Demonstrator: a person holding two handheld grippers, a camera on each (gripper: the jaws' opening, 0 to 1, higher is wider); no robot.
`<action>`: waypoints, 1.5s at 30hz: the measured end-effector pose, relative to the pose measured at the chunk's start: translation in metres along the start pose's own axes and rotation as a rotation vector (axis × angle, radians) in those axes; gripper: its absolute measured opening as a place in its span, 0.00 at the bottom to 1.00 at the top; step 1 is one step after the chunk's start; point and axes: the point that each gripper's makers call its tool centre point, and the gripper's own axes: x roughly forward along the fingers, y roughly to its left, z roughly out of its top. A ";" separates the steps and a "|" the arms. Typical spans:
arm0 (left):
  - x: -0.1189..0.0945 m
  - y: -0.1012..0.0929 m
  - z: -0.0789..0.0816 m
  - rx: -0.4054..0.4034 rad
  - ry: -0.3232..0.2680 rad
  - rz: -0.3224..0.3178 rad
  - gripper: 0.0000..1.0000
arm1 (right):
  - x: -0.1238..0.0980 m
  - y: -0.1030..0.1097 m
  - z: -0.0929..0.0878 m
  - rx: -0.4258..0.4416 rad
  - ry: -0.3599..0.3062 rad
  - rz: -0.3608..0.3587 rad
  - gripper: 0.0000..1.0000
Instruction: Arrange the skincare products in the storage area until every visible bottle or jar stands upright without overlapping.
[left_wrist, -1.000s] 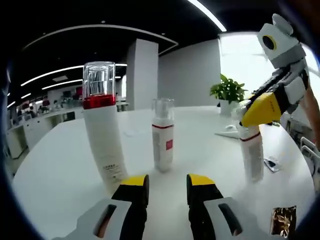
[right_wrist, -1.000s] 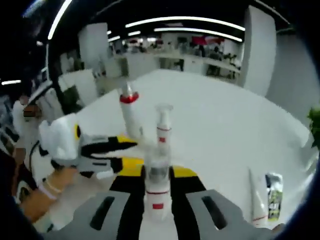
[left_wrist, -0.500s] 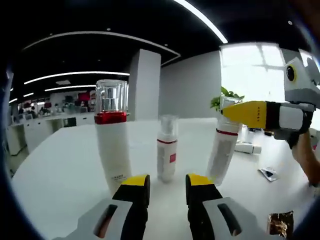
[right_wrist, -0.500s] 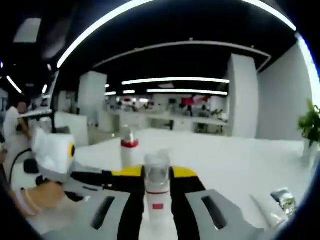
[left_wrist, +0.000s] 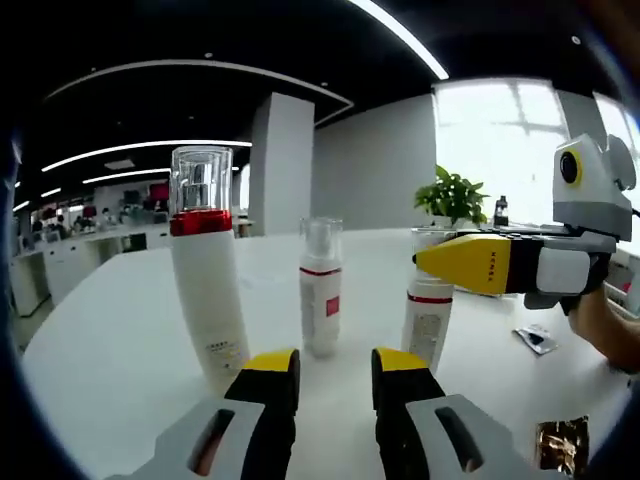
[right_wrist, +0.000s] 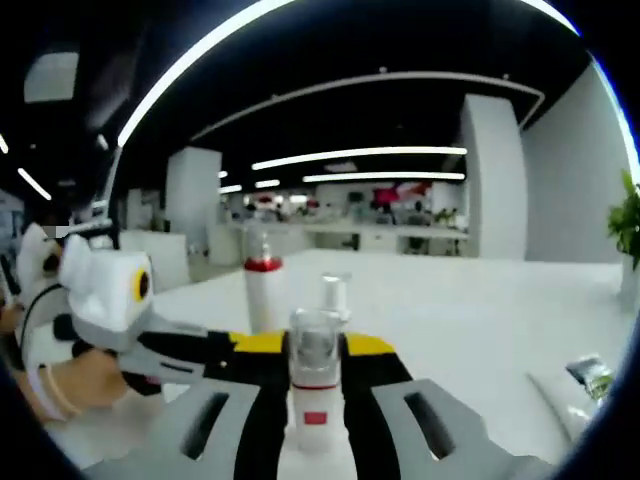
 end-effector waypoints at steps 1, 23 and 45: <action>0.000 0.000 0.000 0.002 0.001 0.002 0.29 | -0.001 0.002 -0.001 0.011 0.002 0.014 0.18; -0.023 -0.034 0.004 0.057 0.005 -0.211 0.32 | -0.025 0.000 -0.010 0.659 0.043 0.346 0.50; 0.003 -0.053 -0.027 0.140 0.095 -0.208 0.35 | -0.018 0.024 -0.045 0.496 0.141 0.525 0.38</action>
